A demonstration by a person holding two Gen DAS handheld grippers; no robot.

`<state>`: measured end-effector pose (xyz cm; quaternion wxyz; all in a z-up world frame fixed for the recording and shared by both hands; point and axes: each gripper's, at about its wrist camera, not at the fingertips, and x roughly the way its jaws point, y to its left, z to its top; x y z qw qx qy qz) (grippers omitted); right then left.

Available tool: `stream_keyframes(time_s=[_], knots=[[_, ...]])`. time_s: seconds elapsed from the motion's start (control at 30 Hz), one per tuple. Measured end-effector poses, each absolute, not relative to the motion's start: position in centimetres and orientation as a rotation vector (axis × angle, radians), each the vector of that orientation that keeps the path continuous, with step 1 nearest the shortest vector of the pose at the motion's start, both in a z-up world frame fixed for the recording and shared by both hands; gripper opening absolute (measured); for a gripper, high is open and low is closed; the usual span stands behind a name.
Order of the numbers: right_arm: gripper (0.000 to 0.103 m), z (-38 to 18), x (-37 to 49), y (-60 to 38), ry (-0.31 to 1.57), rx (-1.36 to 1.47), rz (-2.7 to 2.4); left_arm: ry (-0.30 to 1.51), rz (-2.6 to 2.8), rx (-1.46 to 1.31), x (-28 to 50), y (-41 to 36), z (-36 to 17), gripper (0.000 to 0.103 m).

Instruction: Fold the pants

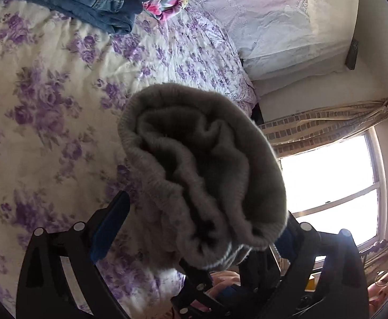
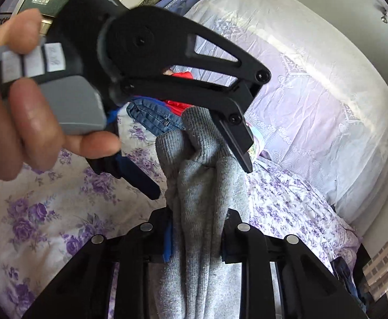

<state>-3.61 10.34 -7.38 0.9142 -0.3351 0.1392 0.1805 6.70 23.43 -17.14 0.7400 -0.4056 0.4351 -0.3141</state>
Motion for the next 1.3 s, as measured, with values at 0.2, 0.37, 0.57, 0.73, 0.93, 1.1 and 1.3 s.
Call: stream_keyframes(time_s=[0.2,0.37,0.57,0.73,0.93,1.1,1.3], knots=[[0.026,-7.4,-4.9,10.1,0.27,-0.667,0.362,0.916,-0.678,-0.793,6.2,21.9,-15.3,0.067],[0.026,-6.8,-5.7,9.1,0.257,-0.612,0.35,0.863,-0.658,-0.703,5.0,20.7,-13.7,0.057],[0.026,-5.5,-6.8,7.3,0.238,-0.543,0.332,0.82,-0.67,-0.656,4.5,18.1,-11.9,0.056],[0.025,-4.6,-7.1,4.4,0.228,-0.456,0.291,0.798,-0.702,-0.603,4.6,14.2,-10.1,0.056],[0.025,-3.9,-5.8,-1.4,0.232,-0.334,0.245,0.794,-0.74,-0.546,5.0,8.0,-8.7,0.056],[0.025,-4.0,-6.0,-6.4,0.242,-0.231,0.209,0.809,-0.753,-0.442,5.5,1.8,-7.8,0.056],[0.025,-5.6,-5.7,-12.8,0.293,-0.047,0.181,0.892,-0.748,-0.328,7.2,-6.4,-9.1,0.056]])
